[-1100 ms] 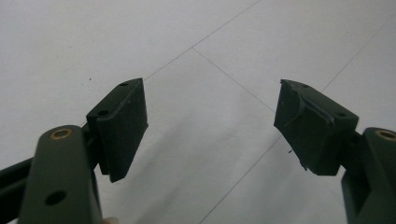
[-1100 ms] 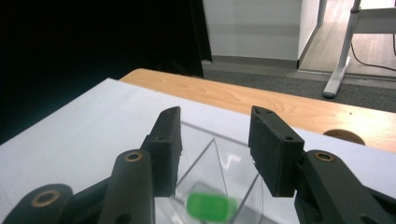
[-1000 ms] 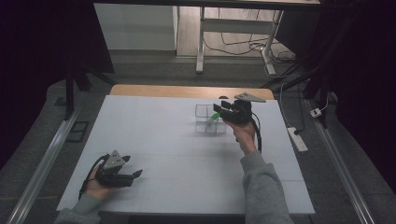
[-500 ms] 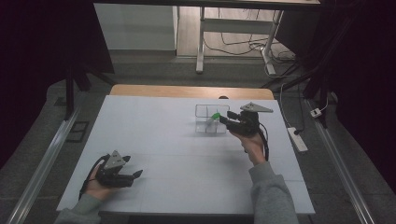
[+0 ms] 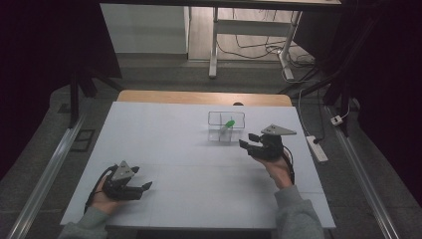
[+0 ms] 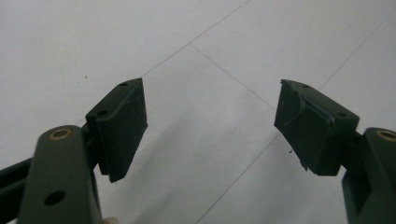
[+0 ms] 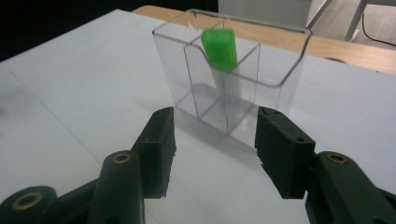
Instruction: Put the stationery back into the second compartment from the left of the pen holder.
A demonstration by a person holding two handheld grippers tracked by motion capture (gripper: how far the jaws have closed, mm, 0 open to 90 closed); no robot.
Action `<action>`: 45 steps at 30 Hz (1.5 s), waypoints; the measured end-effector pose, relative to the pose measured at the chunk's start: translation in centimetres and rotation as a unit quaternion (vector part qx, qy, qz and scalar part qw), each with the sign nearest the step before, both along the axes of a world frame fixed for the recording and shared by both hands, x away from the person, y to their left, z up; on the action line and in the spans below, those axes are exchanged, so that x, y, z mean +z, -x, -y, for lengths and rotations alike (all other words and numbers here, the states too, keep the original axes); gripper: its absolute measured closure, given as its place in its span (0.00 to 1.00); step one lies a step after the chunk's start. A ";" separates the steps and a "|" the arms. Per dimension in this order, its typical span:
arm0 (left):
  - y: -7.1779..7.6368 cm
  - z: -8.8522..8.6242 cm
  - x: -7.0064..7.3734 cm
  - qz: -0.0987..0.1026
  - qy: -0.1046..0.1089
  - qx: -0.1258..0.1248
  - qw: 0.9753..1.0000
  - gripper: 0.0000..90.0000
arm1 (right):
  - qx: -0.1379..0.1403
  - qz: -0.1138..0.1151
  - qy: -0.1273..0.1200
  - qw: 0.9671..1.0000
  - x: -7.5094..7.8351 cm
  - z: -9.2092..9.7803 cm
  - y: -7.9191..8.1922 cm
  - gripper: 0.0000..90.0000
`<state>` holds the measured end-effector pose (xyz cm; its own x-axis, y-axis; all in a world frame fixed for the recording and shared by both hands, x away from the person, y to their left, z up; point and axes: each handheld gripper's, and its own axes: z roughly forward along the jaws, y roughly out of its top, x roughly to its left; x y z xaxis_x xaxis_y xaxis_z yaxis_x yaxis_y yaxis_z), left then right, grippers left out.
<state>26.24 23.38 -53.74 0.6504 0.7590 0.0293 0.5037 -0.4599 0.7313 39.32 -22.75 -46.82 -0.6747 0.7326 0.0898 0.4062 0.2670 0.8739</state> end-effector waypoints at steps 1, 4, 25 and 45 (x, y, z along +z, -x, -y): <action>0.0 0.0 0.0 0.000 0.000 0.000 1.000 0.28 | 0.001 -0.003 0.003 1.000 -0.2 0.5 0.4 0.52; 0.0 0.0 0.0 0.000 -0.001 -0.002 1.000 0.28 | 0.006 -0.003 0.010 1.000 -0.6 1.1 1.2 0.51; 0.0 0.1 0.0 0.000 -0.007 -0.004 1.000 0.28 | -0.001 -0.016 0.054 0.998 -2.9 6.5 5.6 0.47; 0.1 0.1 0.0 0.003 -0.006 -0.002 1.000 0.28 | 0.003 -0.014 0.086 0.996 -3.7 6.9 6.2 0.47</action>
